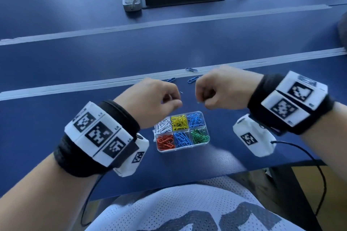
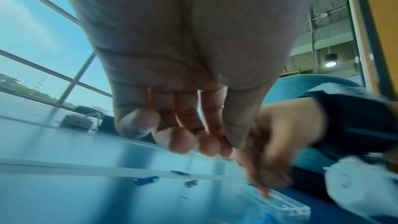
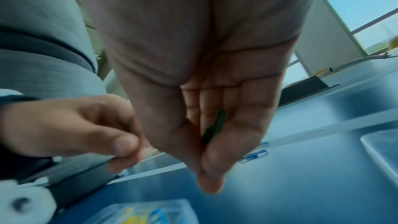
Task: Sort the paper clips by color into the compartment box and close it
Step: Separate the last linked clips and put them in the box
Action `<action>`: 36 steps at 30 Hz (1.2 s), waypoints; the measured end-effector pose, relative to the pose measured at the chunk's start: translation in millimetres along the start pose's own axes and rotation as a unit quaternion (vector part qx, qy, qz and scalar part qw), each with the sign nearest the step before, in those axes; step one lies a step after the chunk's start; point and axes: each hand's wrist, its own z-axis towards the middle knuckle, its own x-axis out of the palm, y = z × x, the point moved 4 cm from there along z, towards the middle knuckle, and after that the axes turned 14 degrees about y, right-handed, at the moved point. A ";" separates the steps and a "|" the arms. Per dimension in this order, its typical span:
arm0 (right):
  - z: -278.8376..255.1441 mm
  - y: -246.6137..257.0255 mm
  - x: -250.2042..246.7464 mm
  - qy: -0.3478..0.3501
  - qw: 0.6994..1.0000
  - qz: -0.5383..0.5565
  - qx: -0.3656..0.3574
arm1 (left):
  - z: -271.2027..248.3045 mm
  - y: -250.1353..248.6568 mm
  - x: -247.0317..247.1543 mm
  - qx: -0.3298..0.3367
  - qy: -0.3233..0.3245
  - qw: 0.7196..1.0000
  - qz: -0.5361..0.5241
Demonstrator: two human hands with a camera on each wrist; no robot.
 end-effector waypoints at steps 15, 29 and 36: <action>-42.5 27.0 33.8 0.014 0.999 0.035 -0.038 | 10.7 16.5 1.8 -0.031 0.020 0.999 -0.009; -37.5 25.6 30.2 0.020 0.998 -0.022 -0.051 | 32.7 31.4 -11.4 -0.060 -0.020 0.998 0.001; 39.0 -9.9 -30.2 -0.081 0.996 -0.025 0.023 | 63.9 40.9 -24.0 -0.120 -0.030 0.992 0.040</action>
